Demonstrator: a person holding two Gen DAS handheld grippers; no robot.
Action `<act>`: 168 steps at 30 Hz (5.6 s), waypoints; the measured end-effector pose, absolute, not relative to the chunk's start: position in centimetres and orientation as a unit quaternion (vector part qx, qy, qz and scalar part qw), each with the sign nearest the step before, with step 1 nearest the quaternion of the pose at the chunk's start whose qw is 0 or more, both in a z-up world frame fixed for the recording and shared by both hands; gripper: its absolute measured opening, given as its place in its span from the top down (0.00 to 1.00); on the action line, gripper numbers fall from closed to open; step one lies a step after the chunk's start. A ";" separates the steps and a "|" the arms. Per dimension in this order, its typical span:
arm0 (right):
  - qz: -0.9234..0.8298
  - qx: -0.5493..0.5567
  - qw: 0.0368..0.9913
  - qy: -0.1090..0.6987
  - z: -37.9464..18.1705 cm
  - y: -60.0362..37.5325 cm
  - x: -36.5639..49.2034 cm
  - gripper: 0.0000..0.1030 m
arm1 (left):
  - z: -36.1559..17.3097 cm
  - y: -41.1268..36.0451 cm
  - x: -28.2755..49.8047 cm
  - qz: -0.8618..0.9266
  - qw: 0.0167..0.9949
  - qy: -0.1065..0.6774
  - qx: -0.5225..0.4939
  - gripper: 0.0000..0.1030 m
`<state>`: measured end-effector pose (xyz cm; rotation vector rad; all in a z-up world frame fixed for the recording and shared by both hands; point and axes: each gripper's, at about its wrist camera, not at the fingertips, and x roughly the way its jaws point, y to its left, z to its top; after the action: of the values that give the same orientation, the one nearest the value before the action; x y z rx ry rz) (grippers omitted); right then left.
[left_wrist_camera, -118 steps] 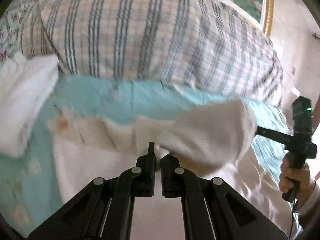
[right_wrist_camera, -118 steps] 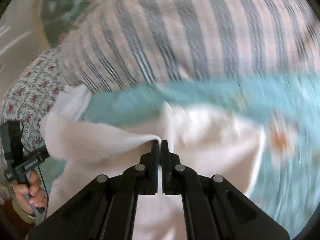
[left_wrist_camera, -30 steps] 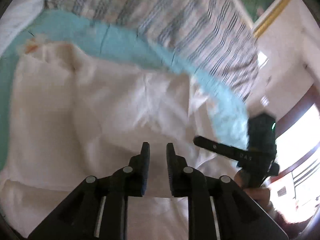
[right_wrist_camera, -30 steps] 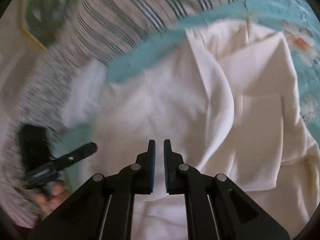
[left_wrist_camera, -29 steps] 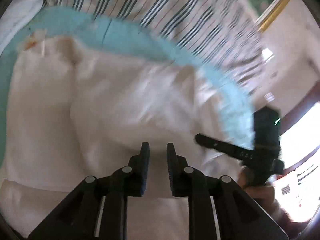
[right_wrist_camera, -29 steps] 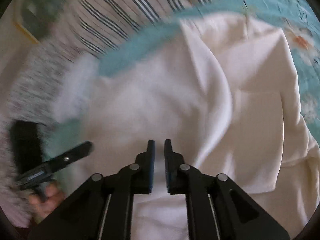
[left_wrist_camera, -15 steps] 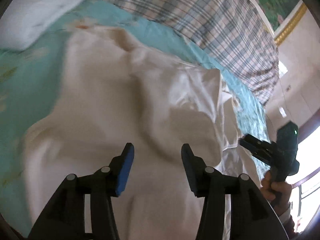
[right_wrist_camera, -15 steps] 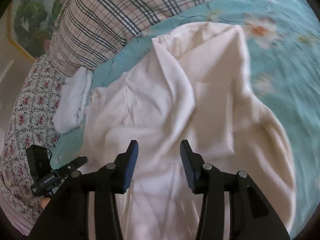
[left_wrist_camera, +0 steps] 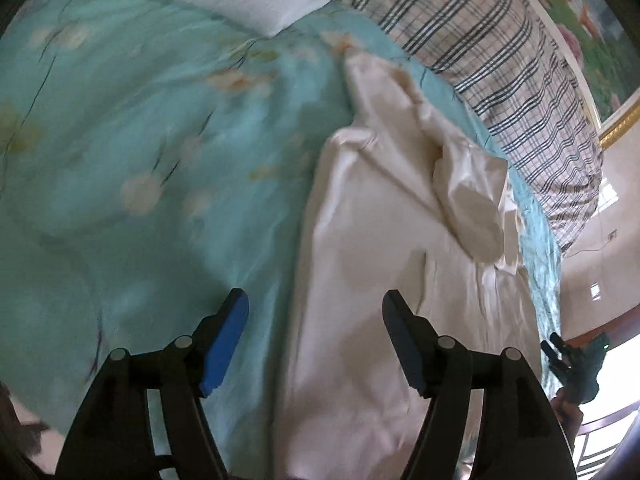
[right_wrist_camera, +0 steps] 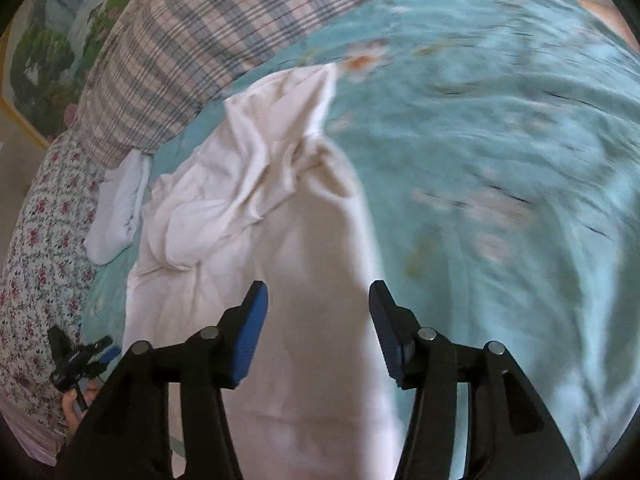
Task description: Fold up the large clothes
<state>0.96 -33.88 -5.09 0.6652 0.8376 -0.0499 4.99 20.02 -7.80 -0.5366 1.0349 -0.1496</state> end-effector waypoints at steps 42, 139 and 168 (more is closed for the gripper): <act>0.129 0.416 0.864 0.251 -1.5 -30.4 -0.4 0.91 | -0.8 12.1 4.4 -0.200 0.858 0.361 -0.306 0.93; 0.169 0.204 0.861 0.435 -9.2 -17.6 26.0 0.95 | -9.5 12.2 21.4 -0.080 0.847 0.374 -0.368 0.89; 0.235 0.489 0.745 0.387 -9.8 -36.6 28.1 0.16 | -6.6 -17.6 22.5 -0.260 0.888 0.348 0.154 0.95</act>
<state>28.11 -36.57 -9.78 1.0714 0.8468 0.5138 22.55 -17.63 -6.57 0.3194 0.7235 -0.5402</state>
